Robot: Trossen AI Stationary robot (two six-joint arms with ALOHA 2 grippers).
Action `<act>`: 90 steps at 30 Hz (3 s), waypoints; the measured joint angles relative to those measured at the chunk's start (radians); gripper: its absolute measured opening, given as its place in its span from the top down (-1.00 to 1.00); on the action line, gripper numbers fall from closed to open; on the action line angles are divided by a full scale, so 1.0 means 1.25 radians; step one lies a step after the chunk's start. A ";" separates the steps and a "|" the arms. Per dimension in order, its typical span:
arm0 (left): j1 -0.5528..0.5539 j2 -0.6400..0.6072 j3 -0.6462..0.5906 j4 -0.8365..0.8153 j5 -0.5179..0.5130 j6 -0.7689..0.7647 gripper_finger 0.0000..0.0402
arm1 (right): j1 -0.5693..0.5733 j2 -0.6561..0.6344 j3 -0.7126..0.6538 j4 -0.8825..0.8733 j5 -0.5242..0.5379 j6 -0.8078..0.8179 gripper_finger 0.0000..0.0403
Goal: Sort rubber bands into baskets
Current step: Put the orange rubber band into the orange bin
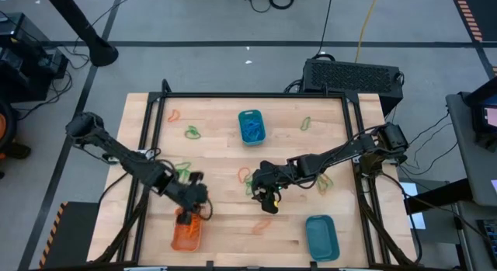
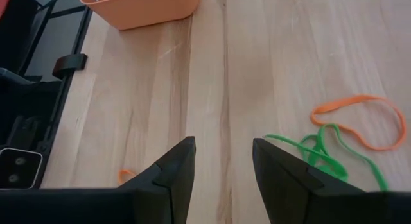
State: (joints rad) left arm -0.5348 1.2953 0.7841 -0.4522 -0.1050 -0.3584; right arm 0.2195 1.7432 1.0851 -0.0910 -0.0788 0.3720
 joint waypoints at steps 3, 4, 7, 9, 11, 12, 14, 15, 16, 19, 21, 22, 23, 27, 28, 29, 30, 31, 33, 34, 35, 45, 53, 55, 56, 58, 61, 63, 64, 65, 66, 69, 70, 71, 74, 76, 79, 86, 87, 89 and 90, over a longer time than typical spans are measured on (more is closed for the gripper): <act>0.056 0.000 0.000 0.047 -0.074 0.124 0.46 | 0.000 0.000 0.000 -0.012 0.000 0.023 0.26; 0.077 0.005 0.000 0.068 -0.083 0.173 0.46 | 0.001 0.000 0.000 -0.019 0.000 0.028 0.26; 0.141 0.033 0.000 0.146 -0.085 0.286 0.46 | 0.008 0.000 0.000 -0.059 0.000 0.045 0.26; 0.193 0.067 0.001 0.190 -0.066 0.336 0.46 | 0.013 0.000 0.000 -0.087 0.000 0.057 0.26; 0.246 0.107 0.001 0.212 -0.053 0.369 0.46 | 0.021 0.000 0.000 -0.102 0.000 0.072 0.26; 0.273 0.128 0.000 0.225 -0.034 0.383 0.46 | 0.024 0.000 0.000 -0.103 0.000 0.076 0.26; 0.318 0.175 0.001 0.281 0.032 0.403 0.46 | 0.034 0.000 0.000 -0.103 0.000 0.077 0.26; 0.338 0.195 0.001 0.298 0.062 0.413 0.46 | 0.039 0.000 0.000 -0.103 0.001 0.076 0.26; 0.353 0.218 0.001 0.312 0.086 0.423 0.46 | 0.044 0.000 0.000 -0.102 0.002 0.075 0.26; 0.380 0.279 0.023 0.333 0.116 0.456 0.46 | 0.057 0.000 0.000 -0.103 0.005 0.072 0.26; 0.389 0.313 0.047 0.335 0.148 0.474 0.46 | 0.064 0.000 0.000 -0.103 0.005 0.071 0.26; 0.391 0.329 0.059 0.338 0.162 0.484 0.46 | 0.067 0.000 0.000 -0.104 0.006 0.071 0.26; 0.393 0.344 0.069 0.333 0.175 0.493 0.46 | 0.069 0.000 0.000 -0.104 0.006 0.070 0.26; 0.392 0.390 0.107 0.311 0.205 0.523 0.46 | 0.075 0.000 0.000 -0.111 0.007 0.068 0.26; 0.392 0.397 0.114 0.303 0.217 0.523 0.46 | 0.077 0.000 0.000 -0.113 0.010 0.068 0.26; 0.392 0.401 0.122 0.300 0.228 0.523 0.46 | 0.079 0.000 0.000 -0.115 0.018 0.068 0.26; 0.392 0.402 0.126 0.291 0.234 0.523 0.46 | 0.081 0.000 0.000 -0.119 0.024 0.068 0.26; 0.392 0.402 0.130 0.274 0.235 0.523 0.46 | 0.083 0.000 0.000 -0.121 0.024 0.068 0.26; 0.392 0.402 0.140 0.256 0.236 0.523 0.46 | 0.084 0.000 0.000 -0.123 0.025 0.068 0.26; 0.392 0.402 0.143 0.247 0.235 0.523 0.46 | 0.084 0.000 0.000 -0.126 0.025 0.069 0.26; 0.392 0.401 0.144 0.235 0.231 0.523 0.46 | 0.084 0.000 0.000 -0.127 0.025 0.069 0.26; 0.393 0.450 0.142 0.244 0.216 0.522 0.46 | 0.084 0.000 0.000 -0.133 0.045 0.070 0.26; 0.393 0.452 0.142 0.251 0.214 0.522 0.52 | 0.084 0.000 0.000 -0.135 0.045 0.070 0.26; 0.392 0.452 0.142 0.251 0.210 0.523 0.64 | 0.084 0.000 0.000 -0.135 0.045 0.070 0.26; 0.391 0.453 0.141 0.251 0.208 0.524 0.72 | 0.084 0.000 0.000 -0.135 0.045 0.071 0.26; 0.391 0.453 0.141 0.252 0.206 0.529 0.90 | 0.084 0.000 0.000 -0.135 0.045 0.071 0.26; 0.391 0.446 0.146 0.236 0.203 0.525 0.96 | 0.084 0.000 0.000 -0.135 0.045 0.076 0.26; 0.389 0.434 0.148 0.216 0.201 0.525 0.98 | 0.084 0.000 0.000 -0.135 0.045 0.088 0.26; 0.389 0.422 0.147 0.197 0.196 0.524 0.98 | 0.084 0.000 0.000 -0.135 0.045 0.090 0.26; 0.386 0.408 0.145 0.169 0.195 0.524 0.98 | 0.084 0.000 0.000 -0.135 0.045 0.091 0.26; 0.382 0.394 0.144 0.146 0.195 0.524 0.98 | 0.084 0.000 0.000 -0.135 0.045 0.092 0.26; 0.369 0.334 0.145 0.060 0.195 0.521 0.99 | 0.085 0.000 0.000 -0.135 0.045 0.096 0.26; 0.365 0.314 0.145 0.028 0.195 0.508 0.99 | 0.085 0.000 0.000 -0.135 0.045 0.097 0.26; 0.359 0.295 0.146 0.004 0.198 0.497 0.99 | 0.085 0.000 0.000 -0.135 0.045 0.097 0.26; 0.330 0.230 0.146 -0.071 0.236 0.442 0.99 | 0.085 0.000 0.000 -0.130 0.047 0.094 0.26; 0.298 0.186 0.147 -0.117 0.281 0.417 0.99 | 0.082 0.000 0.000 -0.127 0.047 0.093 0.26; 0.236 0.122 0.146 -0.171 0.324 0.348 0.99 | 0.081 0.000 0.000 -0.120 0.050 0.092 0.26; 0.048 -0.018 0.146 -0.169 0.298 0.134 1.00 | 0.080 0.000 0.000 -0.110 0.088 0.081 0.26; 0.020 -0.029 0.147 -0.169 0.275 0.103 1.00 | 0.078 0.000 0.000 -0.108 0.089 0.078 0.26; -0.032 -0.040 0.147 -0.168 0.236 0.044 1.00 | 0.075 0.000 0.000 -0.100 0.089 0.077 0.26; -0.058 -0.041 0.147 -0.169 0.215 0.015 1.00 | 0.073 0.000 0.000 -0.092 0.089 0.076 0.26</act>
State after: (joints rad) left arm -0.6073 1.2438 0.9680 -0.6636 0.1635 -0.3392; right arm 0.3111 1.7432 1.0851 -0.2057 0.0322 0.4675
